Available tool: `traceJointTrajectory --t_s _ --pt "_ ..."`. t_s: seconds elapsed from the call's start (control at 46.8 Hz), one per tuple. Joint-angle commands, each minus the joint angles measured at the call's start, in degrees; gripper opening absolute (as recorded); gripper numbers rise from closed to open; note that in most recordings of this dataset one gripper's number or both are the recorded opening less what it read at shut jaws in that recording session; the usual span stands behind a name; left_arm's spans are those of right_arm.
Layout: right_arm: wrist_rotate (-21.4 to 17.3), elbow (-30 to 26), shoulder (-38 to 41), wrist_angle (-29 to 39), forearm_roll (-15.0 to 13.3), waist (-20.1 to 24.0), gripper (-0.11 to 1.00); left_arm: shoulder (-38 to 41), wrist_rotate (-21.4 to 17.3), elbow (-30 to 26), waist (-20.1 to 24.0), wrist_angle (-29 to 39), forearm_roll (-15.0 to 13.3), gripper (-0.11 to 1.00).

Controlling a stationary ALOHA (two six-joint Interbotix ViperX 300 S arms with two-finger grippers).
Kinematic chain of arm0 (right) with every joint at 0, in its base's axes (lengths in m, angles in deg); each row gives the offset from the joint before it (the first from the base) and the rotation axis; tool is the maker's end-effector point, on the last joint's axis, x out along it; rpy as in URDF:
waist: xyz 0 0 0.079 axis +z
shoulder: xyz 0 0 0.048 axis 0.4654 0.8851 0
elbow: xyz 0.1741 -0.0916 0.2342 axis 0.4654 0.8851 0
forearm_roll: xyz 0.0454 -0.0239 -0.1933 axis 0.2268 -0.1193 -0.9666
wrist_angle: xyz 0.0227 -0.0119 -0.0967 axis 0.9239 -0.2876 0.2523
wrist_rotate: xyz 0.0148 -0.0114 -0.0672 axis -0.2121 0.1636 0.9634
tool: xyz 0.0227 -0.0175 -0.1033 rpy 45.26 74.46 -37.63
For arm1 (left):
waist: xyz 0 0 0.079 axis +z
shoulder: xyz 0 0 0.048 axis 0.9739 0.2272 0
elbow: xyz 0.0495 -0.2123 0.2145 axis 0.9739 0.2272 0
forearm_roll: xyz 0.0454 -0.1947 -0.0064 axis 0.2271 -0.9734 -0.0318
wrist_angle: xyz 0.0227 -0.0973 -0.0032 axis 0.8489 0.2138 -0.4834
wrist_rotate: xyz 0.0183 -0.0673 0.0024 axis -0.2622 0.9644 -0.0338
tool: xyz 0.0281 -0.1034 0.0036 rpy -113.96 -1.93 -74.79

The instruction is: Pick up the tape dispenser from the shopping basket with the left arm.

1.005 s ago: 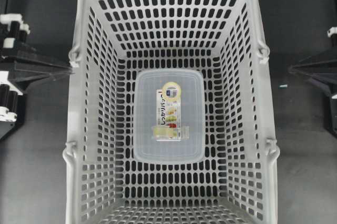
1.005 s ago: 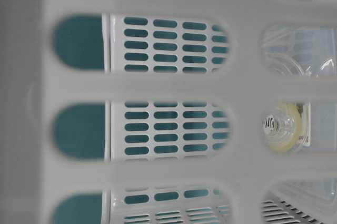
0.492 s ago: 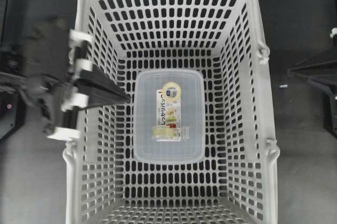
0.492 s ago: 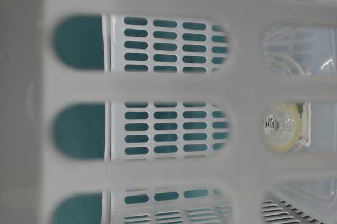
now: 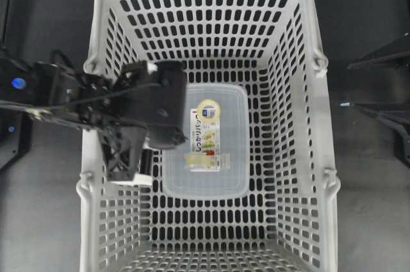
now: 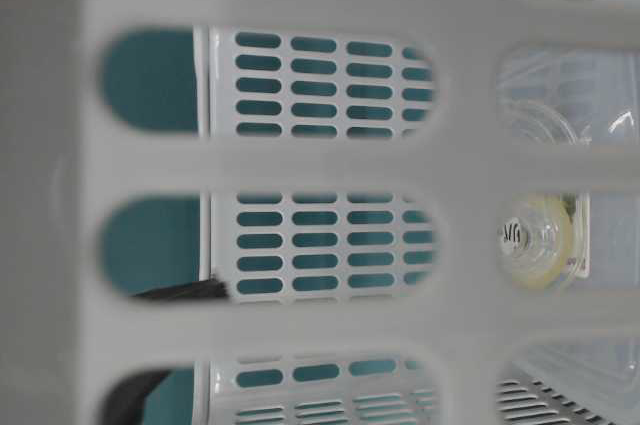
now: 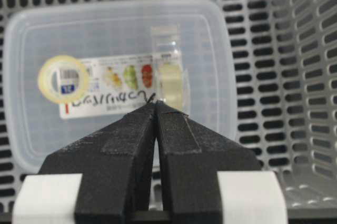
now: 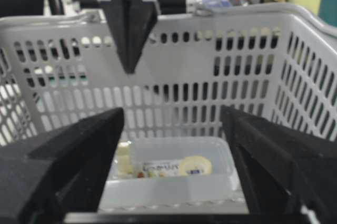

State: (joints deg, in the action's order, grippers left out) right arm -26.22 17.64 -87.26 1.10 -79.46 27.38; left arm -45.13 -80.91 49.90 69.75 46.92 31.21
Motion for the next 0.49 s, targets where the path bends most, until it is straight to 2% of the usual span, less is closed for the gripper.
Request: traceJointTrajectory --t_s 0.0,0.107,0.15,0.235,0.364,0.47 --pt "-0.09 -1.32 0.26 -0.62 0.18 0.00 0.70 0.26 -0.09 -1.93 -0.26 0.00 0.26 0.00" --pt "-0.09 -1.41 0.35 -0.79 0.18 0.00 0.70 1.49 0.26 -2.64 -0.26 0.18 0.18 0.01" --pt "-0.09 -1.32 0.26 -0.88 0.18 0.00 0.70 2.29 0.35 -3.08 -0.18 0.26 0.18 0.06" --pt "-0.09 -1.32 0.26 -1.14 0.18 0.00 0.70 4.13 0.35 -4.22 -0.44 0.44 0.18 0.27" --pt "-0.09 -1.32 0.26 -1.41 0.18 0.00 0.70 8.35 1.85 -6.06 -0.44 1.85 0.18 0.67" --pt "-0.09 -1.14 0.35 -1.41 0.18 0.00 0.70 11.60 4.04 -6.94 -0.44 2.99 0.18 0.88"
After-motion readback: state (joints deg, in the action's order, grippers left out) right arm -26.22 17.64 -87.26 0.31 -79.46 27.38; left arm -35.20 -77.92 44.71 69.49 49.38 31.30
